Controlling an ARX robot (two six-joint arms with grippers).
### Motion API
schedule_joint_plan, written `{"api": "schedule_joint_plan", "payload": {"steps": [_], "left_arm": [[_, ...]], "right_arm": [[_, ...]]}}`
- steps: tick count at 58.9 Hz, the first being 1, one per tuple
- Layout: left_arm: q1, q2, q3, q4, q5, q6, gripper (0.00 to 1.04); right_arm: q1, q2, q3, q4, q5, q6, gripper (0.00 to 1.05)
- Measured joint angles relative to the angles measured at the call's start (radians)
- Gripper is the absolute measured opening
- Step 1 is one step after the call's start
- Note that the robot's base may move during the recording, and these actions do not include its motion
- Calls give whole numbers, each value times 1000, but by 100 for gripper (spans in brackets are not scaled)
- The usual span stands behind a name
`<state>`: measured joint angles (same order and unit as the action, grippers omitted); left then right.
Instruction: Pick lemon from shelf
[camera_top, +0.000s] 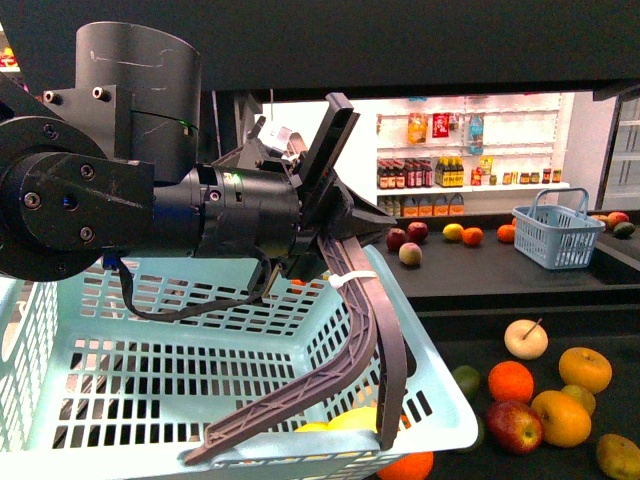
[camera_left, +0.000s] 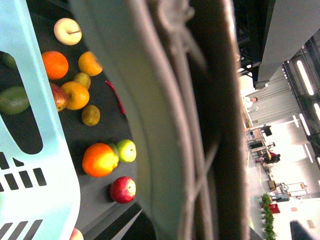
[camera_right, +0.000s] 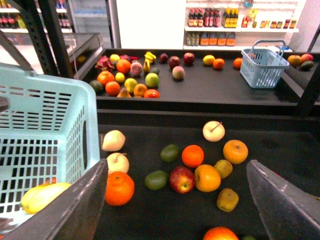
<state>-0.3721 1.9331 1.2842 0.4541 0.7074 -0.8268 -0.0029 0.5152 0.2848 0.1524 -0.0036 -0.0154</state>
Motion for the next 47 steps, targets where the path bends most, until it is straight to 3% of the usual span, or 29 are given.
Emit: {"api": "schedule_joint_plan", "payload": {"steps": [6, 21, 47], "left_arm": [[1, 0, 0, 0, -3, 0, 6], [-1, 0, 0, 0, 0, -3, 6], [0, 0, 0, 0, -1, 0, 6]], "right_arm": [[0, -246, -99, -142, 0, 0, 44], [0, -464, -244, -159, 1, 0, 3], [0, -508, -270, -154, 1, 4, 3]]}}
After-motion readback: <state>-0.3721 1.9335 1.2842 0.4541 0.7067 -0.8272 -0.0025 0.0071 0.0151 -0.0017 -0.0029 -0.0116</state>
